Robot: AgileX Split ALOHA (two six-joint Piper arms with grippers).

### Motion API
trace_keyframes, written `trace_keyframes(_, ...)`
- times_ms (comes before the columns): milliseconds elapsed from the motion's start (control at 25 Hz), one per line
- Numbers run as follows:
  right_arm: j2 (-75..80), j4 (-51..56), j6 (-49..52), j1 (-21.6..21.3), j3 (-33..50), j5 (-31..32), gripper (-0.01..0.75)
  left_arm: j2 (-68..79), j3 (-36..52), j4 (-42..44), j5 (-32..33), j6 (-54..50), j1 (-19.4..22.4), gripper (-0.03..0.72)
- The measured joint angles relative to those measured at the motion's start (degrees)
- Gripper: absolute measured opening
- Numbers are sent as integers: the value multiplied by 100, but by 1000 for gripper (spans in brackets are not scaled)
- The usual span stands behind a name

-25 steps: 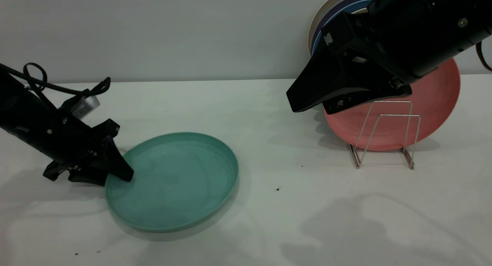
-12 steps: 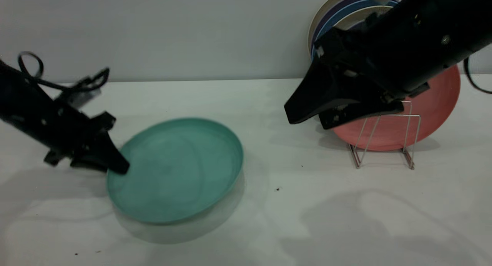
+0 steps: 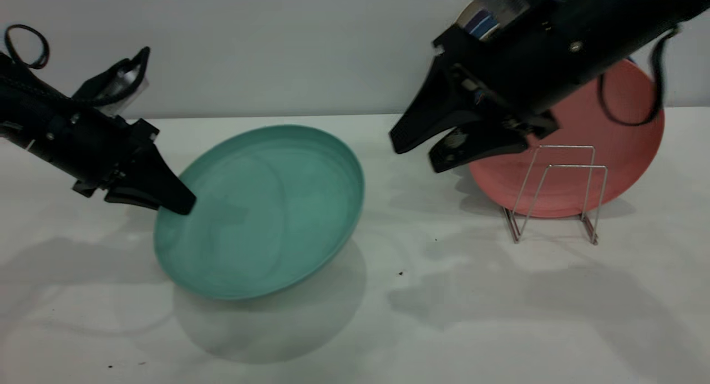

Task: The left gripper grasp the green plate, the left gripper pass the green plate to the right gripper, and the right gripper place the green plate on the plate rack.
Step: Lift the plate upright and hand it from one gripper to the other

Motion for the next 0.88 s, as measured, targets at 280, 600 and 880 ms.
trace_keyframes(280, 637, 389, 0, 0, -399, 437, 531, 0, 0, -24, 5, 159, -377, 20)
trace_keyframes(600, 834, 412, -36, 0, -419, 480, 531, 0, 0, -32, 13, 340, -488, 20)
trace_keyframes(880, 900, 272, -108, -112, -611, 909, 531, 0, 0, -32, 41, 444, -488, 20)
